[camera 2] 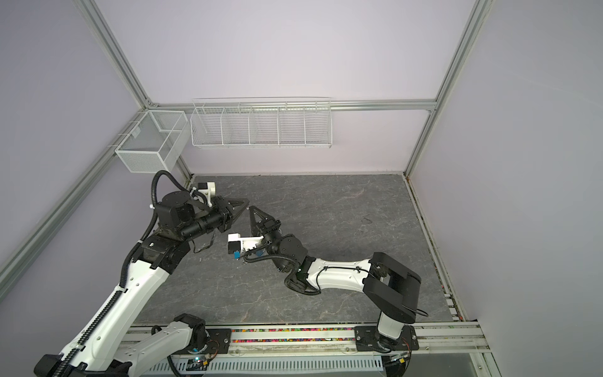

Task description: Unlock with the key

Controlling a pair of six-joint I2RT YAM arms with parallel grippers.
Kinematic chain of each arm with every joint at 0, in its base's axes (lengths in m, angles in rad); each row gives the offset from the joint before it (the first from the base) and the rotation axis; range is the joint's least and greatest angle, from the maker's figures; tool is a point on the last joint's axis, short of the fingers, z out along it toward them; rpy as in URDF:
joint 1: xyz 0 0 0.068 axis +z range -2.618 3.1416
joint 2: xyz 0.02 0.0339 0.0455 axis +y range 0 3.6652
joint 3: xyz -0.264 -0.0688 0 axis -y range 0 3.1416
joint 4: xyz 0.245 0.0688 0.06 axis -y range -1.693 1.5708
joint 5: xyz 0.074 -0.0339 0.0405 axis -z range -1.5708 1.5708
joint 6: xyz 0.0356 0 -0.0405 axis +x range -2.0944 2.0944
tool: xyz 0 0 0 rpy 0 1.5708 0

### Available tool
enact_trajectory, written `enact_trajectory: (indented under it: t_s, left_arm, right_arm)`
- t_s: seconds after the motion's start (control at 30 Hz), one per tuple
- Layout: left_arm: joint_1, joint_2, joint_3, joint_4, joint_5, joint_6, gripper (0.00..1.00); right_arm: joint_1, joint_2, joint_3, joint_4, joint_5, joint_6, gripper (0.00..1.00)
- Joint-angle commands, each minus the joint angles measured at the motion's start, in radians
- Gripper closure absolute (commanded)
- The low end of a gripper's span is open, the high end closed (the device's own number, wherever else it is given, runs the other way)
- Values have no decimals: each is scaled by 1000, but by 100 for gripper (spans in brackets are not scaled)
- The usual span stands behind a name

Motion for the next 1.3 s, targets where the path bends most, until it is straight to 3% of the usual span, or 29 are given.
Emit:
enact_trajectory:
  t_s: [0.0, 0.17, 0.37, 0.5, 0.63, 0.73, 0.83, 0.9, 0.97, 1.1, 1.2, 1.27]
  left_arm:
    - [1, 4, 33, -17, 17, 16, 93]
    - [1, 16, 34, -15, 28, 13, 100]
    - [1, 18, 43, -17, 23, 22, 100]
    - [2, 22, 47, 13, 16, 23, 100]
    - [10, 40, 78, 37, 10, 52, 100]
    - [28, 68, 96, 76, 26, 81, 100]
    - [34, 87, 108, 118, 42, 127, 100]
    - [35, 89, 108, 143, 26, 180, 100]
    - [34, 82, 75, 215, 37, 215, 100]
    - [33, 72, -34, 413, 71, 209, 100]
    - [3, 69, -114, 589, 96, 197, 100]
    - [-32, 71, -137, 648, 104, 224, 100]
  right_arm:
    - [3, 16, 22, -16, 14, -33, 94]
    - [4, 25, 28, -31, 19, -44, 94]
    - [3, 5, 30, -79, 30, -35, 94]
    - [3, -51, 21, -159, 37, 21, 88]
    - [5, -155, -2, -314, 17, 133, 73]
    - [4, -262, 4, -540, -22, 269, 58]
    - [-9, -364, 58, -818, -74, 487, 47]
    - [-49, -423, 144, -1092, -184, 736, 44]
    - [-102, -464, 198, -1248, -303, 961, 41]
    - [-280, -550, 192, -1357, -657, 1372, 32]
    - [-389, -581, 144, -1326, -916, 1636, 29]
    - [-427, -587, 108, -1274, -1023, 1796, 28]
